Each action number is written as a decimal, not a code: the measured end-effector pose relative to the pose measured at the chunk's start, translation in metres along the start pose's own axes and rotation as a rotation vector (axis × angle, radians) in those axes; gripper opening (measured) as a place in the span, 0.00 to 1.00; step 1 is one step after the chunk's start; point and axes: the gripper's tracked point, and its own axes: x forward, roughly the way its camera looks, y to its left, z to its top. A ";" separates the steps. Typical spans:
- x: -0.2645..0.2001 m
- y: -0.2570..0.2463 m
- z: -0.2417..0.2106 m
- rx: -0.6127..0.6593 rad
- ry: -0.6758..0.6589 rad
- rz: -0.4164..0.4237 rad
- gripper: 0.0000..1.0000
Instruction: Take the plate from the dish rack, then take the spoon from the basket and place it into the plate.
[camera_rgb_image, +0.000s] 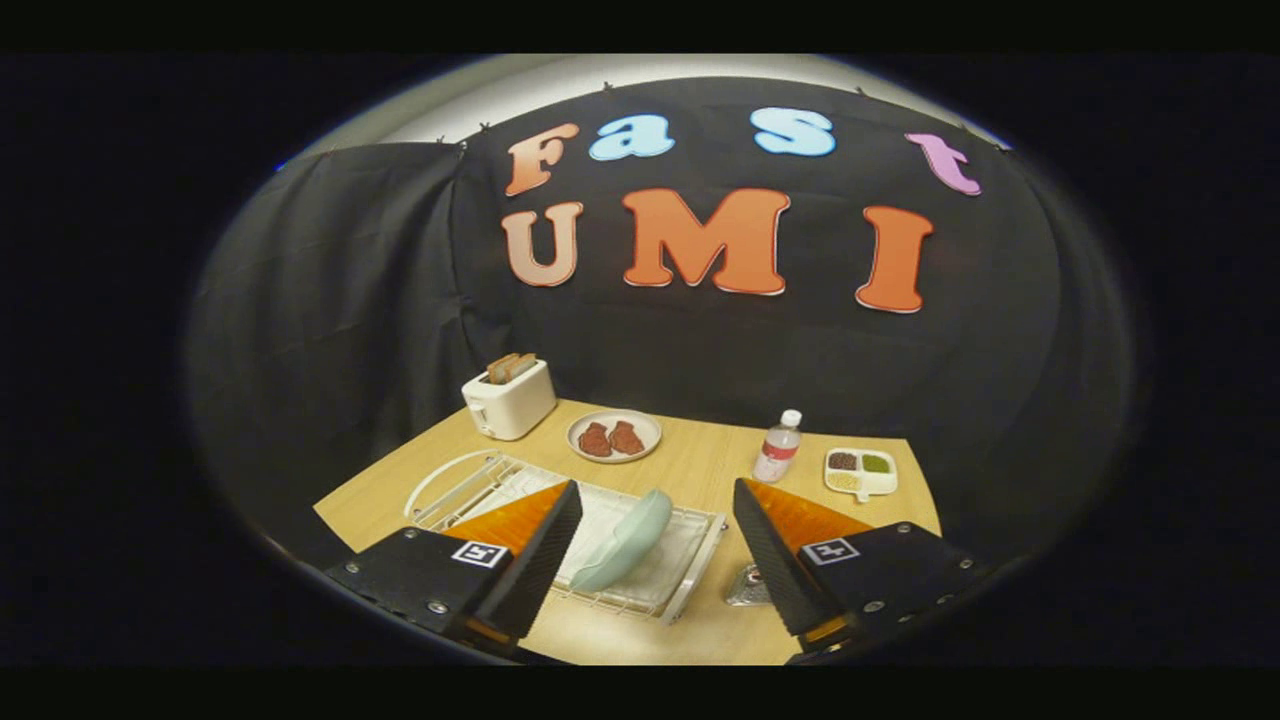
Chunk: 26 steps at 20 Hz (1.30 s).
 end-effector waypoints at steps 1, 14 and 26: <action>0.006 0.001 -0.004 0.006 0.029 0.003 0.90; 0.075 0.024 -0.086 0.121 0.540 0.058 0.82; 0.121 0.029 -0.123 0.140 0.757 -0.037 0.69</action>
